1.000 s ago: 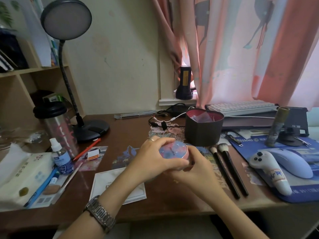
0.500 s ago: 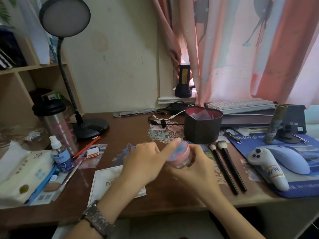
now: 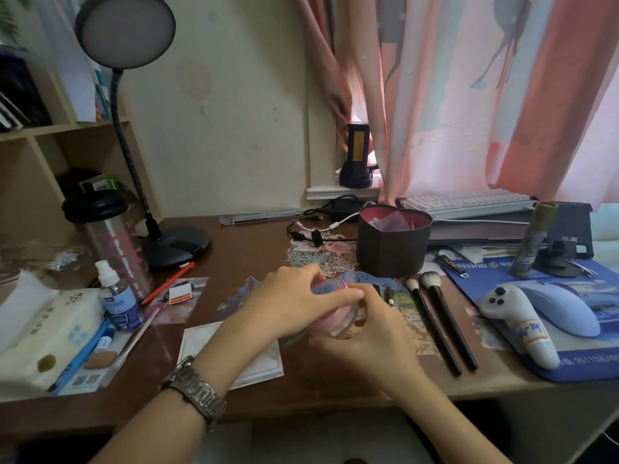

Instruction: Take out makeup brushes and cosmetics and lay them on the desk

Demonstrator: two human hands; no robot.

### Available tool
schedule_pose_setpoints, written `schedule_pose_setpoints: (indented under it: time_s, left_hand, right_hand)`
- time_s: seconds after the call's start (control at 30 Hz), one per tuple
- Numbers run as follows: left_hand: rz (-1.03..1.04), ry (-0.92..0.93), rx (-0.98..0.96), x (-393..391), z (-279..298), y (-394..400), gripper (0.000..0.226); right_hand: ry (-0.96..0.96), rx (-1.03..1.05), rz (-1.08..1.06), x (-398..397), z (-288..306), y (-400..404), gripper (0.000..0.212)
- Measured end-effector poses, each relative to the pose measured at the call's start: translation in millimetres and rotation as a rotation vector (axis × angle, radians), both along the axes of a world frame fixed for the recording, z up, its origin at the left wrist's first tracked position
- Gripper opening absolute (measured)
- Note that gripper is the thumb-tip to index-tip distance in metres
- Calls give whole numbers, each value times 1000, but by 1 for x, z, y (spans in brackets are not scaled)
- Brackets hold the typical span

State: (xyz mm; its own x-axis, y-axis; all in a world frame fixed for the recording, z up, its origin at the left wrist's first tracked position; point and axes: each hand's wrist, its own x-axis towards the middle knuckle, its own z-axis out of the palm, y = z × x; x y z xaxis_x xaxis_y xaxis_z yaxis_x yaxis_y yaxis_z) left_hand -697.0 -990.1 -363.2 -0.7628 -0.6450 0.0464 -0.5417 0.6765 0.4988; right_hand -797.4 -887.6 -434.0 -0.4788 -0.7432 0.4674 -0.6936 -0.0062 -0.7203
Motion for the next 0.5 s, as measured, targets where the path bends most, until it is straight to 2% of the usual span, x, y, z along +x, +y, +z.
schedule_pose_setpoints:
  time_s: [0.07,0.1,0.2,0.27,0.33,0.4,0.5]
  left_hand:
    - [41,-50,-77,1,1,-1,84]
    - [-4,-49,-30,3,1,-4,85]
    - [-315,6,297,15,5,-13,72]
    - [-429,23,367,20,5,-19,75]
    - [-397,62,291,20,5,-21,67]
    - [-263,88,185,16,5,-17,57]
    - [-27,57,-45,6,0,-4,64]
  right_hand:
    - [2,12,2,0,0,0,71]
    - [-6,10,0,-2,-1,0,72]
    - [-33,3,-6,-7,-3,3,73]
    - [-37,8,6,-8,-2,4,75]
    - [-25,17,10,-8,-2,4,76]
    - [-21,15,3,-7,-3,3,75]
    - [-10,9,0,-6,-2,1,75]
